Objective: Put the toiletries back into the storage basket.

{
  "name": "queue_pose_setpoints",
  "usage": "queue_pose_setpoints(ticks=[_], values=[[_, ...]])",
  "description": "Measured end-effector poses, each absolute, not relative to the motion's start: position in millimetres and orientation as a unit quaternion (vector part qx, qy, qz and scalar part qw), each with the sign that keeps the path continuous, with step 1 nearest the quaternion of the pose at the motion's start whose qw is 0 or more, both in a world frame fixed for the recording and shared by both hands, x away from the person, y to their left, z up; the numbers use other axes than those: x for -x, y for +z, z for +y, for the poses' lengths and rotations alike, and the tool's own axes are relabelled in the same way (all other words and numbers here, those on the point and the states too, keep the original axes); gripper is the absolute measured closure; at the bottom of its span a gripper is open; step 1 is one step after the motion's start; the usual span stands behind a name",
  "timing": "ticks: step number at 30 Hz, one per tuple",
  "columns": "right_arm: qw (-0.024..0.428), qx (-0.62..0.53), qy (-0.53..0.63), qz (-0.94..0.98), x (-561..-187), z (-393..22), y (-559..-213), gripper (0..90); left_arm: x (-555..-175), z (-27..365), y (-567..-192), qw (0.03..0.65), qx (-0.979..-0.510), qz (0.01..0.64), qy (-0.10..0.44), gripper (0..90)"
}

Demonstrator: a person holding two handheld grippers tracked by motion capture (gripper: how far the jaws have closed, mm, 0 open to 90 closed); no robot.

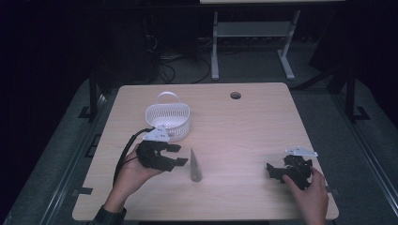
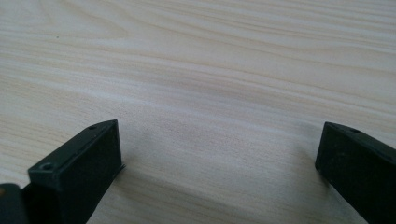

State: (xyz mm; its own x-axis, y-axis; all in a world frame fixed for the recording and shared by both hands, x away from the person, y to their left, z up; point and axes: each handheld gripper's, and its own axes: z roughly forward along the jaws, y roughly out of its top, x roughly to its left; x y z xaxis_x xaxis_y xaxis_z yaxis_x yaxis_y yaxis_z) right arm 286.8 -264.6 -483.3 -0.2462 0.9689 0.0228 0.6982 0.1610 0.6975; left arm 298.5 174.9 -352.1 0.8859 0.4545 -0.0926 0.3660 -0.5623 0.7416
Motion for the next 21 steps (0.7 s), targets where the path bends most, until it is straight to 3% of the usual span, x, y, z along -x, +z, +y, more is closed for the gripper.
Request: queue_pose_setpoints(ticks=[12,21], values=[[0.223,-0.572,0.304,0.729,-286.8,-264.7,-483.4,0.0,-298.4,167.6,-349.3,0.380,-0.896,0.226,0.040,18.6],[0.223,-0.572,0.304,0.729,-286.8,-264.6,-483.4,0.0,-299.2,153.8,-343.2,0.360,-0.909,0.207,0.043,13.0]])
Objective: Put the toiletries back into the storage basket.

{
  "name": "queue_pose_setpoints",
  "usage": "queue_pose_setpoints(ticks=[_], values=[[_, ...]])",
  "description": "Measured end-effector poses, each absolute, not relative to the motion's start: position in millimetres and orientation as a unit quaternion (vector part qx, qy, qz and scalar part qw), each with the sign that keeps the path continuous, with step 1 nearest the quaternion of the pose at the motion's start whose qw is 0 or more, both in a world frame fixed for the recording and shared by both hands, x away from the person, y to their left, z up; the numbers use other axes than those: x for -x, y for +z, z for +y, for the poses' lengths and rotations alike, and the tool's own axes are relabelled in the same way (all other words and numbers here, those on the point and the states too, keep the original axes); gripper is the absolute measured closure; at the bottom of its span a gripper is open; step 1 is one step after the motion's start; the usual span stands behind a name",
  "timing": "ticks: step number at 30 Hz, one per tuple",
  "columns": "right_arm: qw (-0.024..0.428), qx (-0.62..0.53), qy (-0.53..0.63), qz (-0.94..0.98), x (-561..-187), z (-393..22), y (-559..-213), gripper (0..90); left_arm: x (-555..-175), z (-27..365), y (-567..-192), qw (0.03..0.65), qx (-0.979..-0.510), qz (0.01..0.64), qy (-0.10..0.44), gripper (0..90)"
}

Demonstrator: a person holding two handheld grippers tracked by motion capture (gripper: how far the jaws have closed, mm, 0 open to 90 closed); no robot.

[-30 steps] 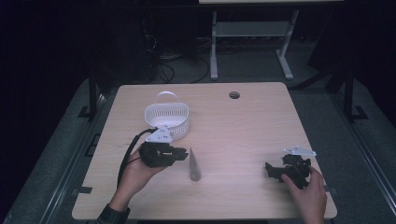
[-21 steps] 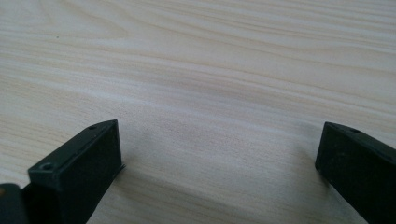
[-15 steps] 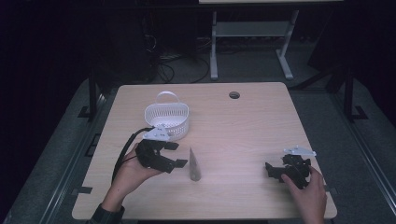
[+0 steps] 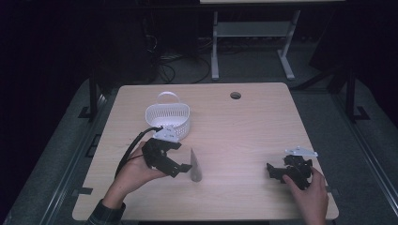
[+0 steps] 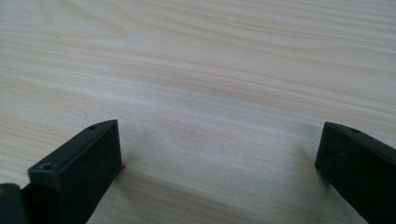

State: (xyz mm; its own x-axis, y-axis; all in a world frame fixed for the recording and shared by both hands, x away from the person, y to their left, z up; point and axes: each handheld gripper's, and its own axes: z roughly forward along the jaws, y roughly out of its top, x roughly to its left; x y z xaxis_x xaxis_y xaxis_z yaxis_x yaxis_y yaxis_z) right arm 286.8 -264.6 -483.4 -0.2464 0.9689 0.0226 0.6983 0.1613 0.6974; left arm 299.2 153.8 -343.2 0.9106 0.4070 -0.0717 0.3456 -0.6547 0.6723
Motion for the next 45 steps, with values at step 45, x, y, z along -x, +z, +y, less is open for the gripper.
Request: queue_pose_setpoints(ticks=[45], values=[[0.223,-0.572,0.304,0.729,-286.7,-264.7,-483.3,0.0,-310.4,107.5,-354.4,0.313,-0.936,0.156,0.033,27.6]])
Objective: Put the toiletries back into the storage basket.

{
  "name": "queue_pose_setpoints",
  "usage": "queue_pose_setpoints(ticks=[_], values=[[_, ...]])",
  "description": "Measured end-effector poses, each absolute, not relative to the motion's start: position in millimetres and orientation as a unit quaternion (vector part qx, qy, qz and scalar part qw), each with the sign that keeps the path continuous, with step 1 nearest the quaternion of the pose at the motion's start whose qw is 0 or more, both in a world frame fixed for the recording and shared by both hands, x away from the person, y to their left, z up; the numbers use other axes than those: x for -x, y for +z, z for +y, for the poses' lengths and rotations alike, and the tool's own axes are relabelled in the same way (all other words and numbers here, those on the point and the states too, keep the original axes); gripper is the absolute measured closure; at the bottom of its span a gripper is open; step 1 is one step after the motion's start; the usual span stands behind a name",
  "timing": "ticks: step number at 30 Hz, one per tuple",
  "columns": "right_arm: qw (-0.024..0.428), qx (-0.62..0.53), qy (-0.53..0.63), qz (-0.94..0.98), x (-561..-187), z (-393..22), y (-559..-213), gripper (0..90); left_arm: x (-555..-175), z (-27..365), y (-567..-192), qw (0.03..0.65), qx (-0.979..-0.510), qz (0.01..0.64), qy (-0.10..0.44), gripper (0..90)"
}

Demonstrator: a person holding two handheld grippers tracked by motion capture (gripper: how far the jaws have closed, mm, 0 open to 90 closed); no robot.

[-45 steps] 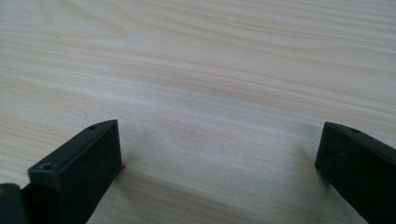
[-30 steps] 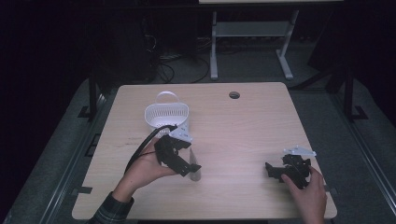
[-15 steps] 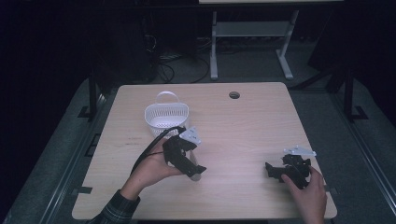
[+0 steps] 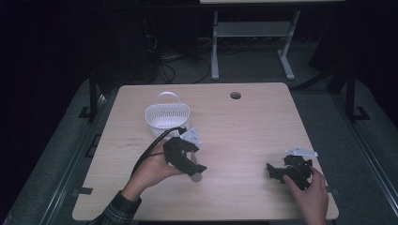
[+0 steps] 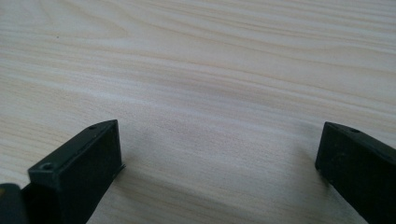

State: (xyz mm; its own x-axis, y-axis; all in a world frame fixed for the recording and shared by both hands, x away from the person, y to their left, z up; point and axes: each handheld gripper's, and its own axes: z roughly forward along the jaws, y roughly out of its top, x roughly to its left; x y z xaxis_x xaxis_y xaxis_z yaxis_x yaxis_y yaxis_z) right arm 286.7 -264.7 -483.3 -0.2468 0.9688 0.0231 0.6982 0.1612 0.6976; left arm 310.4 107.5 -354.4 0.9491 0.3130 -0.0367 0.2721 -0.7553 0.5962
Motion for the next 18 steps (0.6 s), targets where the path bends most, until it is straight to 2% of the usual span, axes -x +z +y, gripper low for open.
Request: queue_pose_setpoints(ticks=[18], values=[[0.223,-0.572,0.304,0.729,-286.7,-264.7,-483.3,0.0,-308.6,110.2,-350.1,0.311,-0.937,0.155,0.034,29.3]])
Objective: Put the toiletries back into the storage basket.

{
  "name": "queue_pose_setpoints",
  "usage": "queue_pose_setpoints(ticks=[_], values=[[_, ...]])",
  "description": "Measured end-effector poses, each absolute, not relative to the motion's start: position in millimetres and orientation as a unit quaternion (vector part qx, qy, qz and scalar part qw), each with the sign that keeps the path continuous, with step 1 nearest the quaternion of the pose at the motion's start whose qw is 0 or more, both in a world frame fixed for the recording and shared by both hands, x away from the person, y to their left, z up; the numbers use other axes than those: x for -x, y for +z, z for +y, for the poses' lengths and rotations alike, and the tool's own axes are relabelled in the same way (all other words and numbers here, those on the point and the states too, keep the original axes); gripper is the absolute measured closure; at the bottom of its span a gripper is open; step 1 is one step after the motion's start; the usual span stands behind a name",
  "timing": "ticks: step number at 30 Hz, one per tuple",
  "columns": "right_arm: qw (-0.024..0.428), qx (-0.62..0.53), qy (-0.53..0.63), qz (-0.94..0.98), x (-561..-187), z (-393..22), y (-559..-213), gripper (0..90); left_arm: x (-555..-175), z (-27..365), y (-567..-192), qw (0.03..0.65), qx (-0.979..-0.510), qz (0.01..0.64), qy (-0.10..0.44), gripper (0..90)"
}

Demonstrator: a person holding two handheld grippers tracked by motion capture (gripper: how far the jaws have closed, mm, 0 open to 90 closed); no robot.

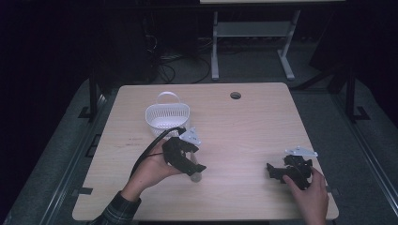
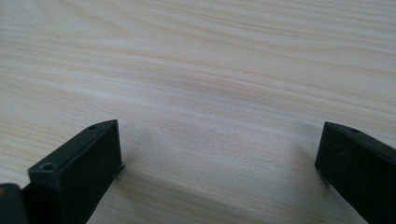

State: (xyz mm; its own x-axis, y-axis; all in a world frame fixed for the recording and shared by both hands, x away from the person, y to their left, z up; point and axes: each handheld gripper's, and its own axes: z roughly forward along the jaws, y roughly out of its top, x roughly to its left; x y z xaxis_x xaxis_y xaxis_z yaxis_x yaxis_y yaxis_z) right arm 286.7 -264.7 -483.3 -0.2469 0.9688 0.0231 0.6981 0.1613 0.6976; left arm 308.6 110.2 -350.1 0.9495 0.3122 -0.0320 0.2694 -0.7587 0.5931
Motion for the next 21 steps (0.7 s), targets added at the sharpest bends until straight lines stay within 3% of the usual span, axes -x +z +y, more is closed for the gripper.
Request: queue_pose_setpoints(ticks=[21], values=[[0.222,-0.572,0.304,0.729,-286.7,-264.6,-483.3,0.0,-313.1,129.3,-337.8,0.325,-0.929,0.174,0.045,29.4]])
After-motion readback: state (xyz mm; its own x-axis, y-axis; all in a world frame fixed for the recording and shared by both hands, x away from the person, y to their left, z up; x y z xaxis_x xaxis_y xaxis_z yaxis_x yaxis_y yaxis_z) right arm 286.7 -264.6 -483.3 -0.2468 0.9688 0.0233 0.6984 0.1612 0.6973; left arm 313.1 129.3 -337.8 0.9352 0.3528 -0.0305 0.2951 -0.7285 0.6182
